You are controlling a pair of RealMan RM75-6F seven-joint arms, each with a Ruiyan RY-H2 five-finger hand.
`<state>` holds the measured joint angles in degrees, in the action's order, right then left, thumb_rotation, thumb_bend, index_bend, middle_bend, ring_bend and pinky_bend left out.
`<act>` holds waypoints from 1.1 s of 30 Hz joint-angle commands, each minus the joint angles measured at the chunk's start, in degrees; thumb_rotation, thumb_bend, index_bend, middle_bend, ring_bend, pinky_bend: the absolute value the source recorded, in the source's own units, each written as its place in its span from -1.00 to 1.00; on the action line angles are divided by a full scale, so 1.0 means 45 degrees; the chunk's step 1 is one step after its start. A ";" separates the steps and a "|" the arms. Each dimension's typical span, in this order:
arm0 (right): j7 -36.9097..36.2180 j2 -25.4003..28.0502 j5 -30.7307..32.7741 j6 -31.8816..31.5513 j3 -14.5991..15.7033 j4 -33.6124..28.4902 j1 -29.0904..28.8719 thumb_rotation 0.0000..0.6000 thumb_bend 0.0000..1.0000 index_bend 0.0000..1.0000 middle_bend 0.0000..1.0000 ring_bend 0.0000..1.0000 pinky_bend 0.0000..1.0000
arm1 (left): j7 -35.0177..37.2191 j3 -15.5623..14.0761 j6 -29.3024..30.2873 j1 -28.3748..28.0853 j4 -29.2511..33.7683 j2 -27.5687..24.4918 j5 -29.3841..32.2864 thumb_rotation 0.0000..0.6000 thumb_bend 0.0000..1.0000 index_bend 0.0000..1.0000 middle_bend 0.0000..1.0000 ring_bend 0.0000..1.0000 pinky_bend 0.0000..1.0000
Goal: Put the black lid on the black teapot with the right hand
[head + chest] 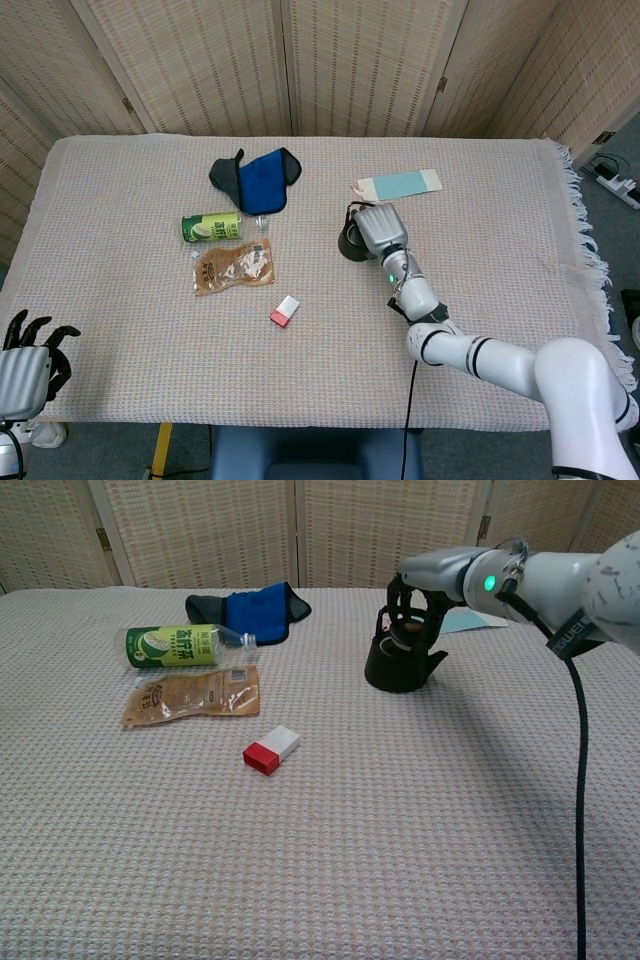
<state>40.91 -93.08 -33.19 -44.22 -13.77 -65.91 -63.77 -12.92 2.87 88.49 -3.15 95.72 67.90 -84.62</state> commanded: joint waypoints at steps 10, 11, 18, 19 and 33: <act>-0.0137 -0.0046 -0.0178 0.0080 0.0310 0.0295 -0.0110 1.00 -0.35 -0.64 -0.60 0.72 0.67 | 0.0073 0.0001 0.0030 0.0048 -0.0059 -0.0075 0.0001 1.00 -0.32 -0.26 -0.64 -0.67 -0.91; -0.0169 -0.0004 -0.0217 0.0075 0.0318 0.0245 -0.0102 1.00 -0.35 -0.65 -0.62 0.71 0.67 | 0.0064 -0.0002 0.0025 0.0046 -0.0051 -0.0082 -0.0006 1.00 -0.32 -0.26 -0.64 -0.67 -0.91; -0.0604 0.0893 -0.0973 -0.0269 0.0529 -0.1367 0.0292 1.00 -0.35 -0.66 -0.57 0.70 0.67 | 0.0138 0.0020 0.0089 0.0087 -0.0041 -0.0111 0.0002 1.00 -0.32 -0.27 -0.64 -0.67 -0.91; -0.0627 0.1121 -0.1085 -0.0326 0.0630 -0.1744 0.0392 1.00 -0.35 -0.66 -0.55 0.70 0.67 | 0.0151 0.0012 0.0074 0.0090 -0.0057 -0.0112 0.0008 1.00 -0.32 -0.27 -0.64 -0.67 -0.91; -0.0906 0.1804 -0.1779 -0.0536 0.1310 -0.3048 0.0812 1.00 -0.35 -0.66 -0.43 0.70 0.67 | 0.0140 0.0014 0.0064 0.0068 0.0007 -0.0125 -0.0079 1.00 -0.32 -0.26 -0.64 -0.67 -0.91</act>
<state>36.73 -84.84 -41.32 -46.73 -7.96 -79.79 -60.01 -12.28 2.93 88.78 -2.84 95.75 67.33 -84.99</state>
